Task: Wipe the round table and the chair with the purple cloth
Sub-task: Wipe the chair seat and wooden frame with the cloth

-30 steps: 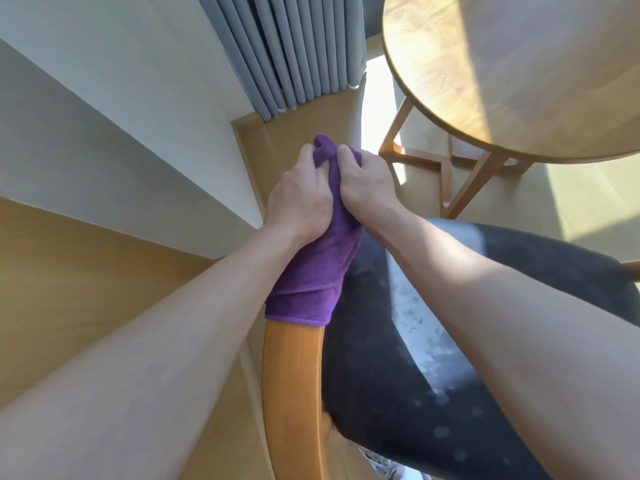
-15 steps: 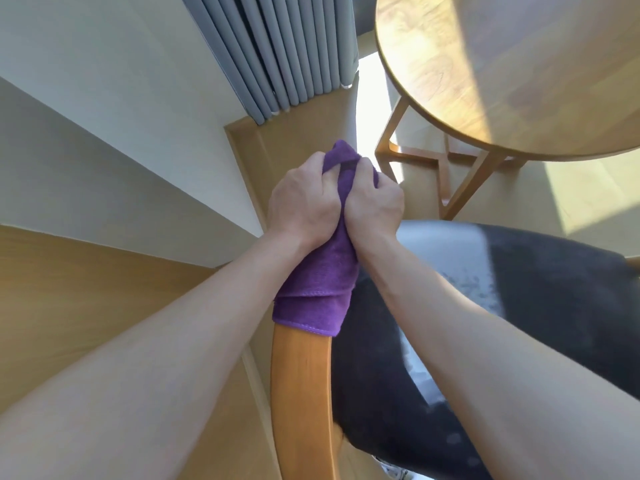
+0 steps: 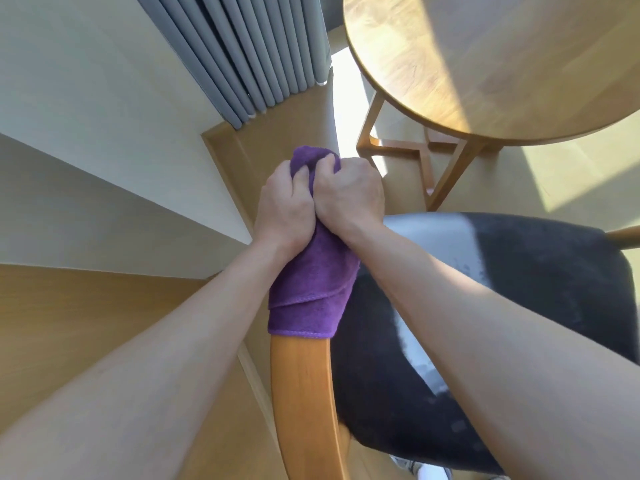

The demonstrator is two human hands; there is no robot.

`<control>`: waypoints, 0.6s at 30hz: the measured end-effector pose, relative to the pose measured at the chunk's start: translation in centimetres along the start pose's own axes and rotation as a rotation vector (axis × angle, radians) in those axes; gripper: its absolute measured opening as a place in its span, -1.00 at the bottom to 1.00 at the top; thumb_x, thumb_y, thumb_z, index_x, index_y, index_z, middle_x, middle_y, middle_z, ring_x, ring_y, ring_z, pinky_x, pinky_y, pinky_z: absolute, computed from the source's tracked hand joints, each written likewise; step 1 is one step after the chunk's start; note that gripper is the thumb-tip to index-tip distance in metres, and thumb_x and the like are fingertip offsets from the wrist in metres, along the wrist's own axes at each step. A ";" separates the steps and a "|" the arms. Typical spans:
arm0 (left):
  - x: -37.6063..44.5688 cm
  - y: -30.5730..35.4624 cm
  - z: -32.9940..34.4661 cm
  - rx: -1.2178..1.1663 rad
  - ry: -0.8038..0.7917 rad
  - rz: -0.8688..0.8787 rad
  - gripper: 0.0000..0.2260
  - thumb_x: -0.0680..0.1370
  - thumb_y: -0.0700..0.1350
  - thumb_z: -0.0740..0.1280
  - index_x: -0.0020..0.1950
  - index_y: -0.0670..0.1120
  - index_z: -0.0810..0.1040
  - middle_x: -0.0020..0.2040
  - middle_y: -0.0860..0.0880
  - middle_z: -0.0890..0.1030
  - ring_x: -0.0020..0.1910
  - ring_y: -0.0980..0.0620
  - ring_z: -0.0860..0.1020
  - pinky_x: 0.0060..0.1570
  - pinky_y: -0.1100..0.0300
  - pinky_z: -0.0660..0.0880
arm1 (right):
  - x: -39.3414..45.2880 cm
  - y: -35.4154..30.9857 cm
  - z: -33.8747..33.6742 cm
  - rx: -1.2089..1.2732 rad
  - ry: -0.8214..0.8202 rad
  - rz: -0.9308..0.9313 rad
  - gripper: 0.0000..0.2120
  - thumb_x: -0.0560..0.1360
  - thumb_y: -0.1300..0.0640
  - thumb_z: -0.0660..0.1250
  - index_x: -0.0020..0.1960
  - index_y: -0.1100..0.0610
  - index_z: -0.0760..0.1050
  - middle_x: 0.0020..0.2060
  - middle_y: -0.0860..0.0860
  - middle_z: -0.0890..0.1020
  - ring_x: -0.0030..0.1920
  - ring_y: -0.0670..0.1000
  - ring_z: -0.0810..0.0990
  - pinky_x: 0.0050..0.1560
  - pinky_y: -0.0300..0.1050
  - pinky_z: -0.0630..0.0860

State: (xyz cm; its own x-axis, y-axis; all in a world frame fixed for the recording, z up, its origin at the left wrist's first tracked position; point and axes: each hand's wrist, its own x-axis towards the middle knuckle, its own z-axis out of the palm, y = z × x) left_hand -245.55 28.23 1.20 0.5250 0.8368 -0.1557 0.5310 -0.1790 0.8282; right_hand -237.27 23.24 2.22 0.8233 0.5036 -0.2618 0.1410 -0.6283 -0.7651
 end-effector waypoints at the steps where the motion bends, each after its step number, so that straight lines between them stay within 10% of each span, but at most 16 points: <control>1: -0.1 0.0 0.0 0.001 0.016 0.009 -0.74 0.71 -0.09 0.13 -0.08 -0.07 0.54 -0.19 0.07 0.59 -0.24 0.24 0.51 -0.19 0.32 0.41 | 0.0 0.1 0.2 0.009 0.015 -0.002 -0.57 0.61 -0.03 0.12 -0.36 0.12 0.45 -0.34 0.03 0.57 -0.23 0.09 0.55 -0.22 -0.09 0.35; 18: -7.5 -0.2 -1.3 0.159 0.099 -0.118 -0.69 0.74 0.07 0.08 -0.02 -0.06 0.50 -0.17 0.09 0.56 -0.20 0.15 0.50 -0.22 0.25 0.34 | -6.7 1.6 -1.7 0.148 -0.124 0.134 -0.55 0.64 -0.20 0.10 0.30 0.13 0.39 0.03 -0.05 0.44 0.01 -0.02 0.43 0.01 -0.10 0.33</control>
State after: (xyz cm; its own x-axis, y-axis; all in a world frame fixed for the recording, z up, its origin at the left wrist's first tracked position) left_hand -250.46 22.65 2.95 0.3892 0.9021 -0.1864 0.6876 -0.1498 0.7105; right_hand -241.64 17.85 3.74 0.7540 0.4963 -0.4303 -0.0550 -0.6051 -0.7943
